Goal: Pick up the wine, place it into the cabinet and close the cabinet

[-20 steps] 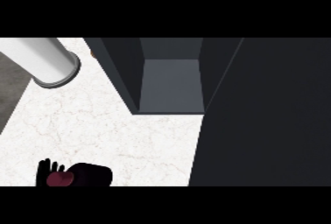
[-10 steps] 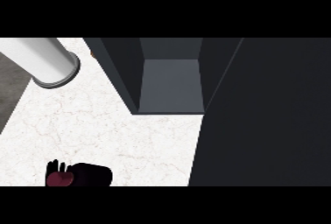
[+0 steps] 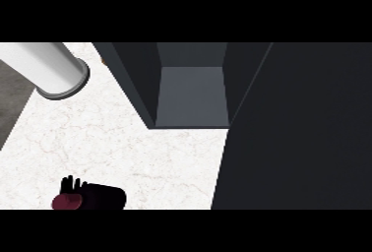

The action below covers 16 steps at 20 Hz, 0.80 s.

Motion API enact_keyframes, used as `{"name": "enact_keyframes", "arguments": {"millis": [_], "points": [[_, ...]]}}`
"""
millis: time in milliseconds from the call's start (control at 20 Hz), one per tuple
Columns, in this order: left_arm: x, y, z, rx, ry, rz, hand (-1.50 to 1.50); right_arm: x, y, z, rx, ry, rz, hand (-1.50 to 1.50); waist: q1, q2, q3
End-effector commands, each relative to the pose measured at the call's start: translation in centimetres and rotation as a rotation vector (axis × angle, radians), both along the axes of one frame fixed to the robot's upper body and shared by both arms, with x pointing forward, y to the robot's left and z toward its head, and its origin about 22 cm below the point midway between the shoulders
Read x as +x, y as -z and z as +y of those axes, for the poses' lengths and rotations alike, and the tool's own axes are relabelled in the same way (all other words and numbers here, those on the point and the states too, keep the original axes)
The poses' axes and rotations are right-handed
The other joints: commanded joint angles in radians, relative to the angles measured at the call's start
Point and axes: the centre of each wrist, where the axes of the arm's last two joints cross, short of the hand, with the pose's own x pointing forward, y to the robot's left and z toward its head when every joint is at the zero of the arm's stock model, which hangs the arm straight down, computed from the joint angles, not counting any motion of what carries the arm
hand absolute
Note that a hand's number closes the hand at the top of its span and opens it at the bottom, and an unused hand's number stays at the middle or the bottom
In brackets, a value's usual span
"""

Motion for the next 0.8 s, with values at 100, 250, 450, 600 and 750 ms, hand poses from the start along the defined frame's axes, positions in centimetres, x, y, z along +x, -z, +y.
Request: {"name": "enact_keyframes", "arguments": {"millis": [100, 250, 450, 600, 750], "points": [[1.8, 1.9, -0.7, -0.008, -0.002, -0.011, -1.5, -3.9, 0.3, -0.6, 0.014, -0.068, 0.026, -1.5, -0.006, -0.001, -0.001], [1.5, 1.4, 0.9, -0.09, 0.021, -0.077, 1.5, -4.1, 1.2, -1.3, 0.026, -0.048, 0.026, -1.5, -0.004, -0.001, 0.0], [2.7, 1.9, -0.7, -0.009, 0.108, -0.092, 1.5, -2.4, 1.0, -0.8, 0.034, -0.042, 0.013, -1.5, 0.0, 0.002, 0.0], [4.0, -0.5, 0.6, 0.168, 0.171, -0.118, 1.5, -2.4, -0.2, -1.0, 0.024, -0.057, 0.012, -1.5, -0.007, -0.003, 0.001], [4.1, 1.0, -2.1, 0.23, 0.144, -0.151, 1.5, -1.5, 0.2, -0.7, 0.02, -0.055, 0.001, -1.5, 0.001, 0.001, 0.0]]}}
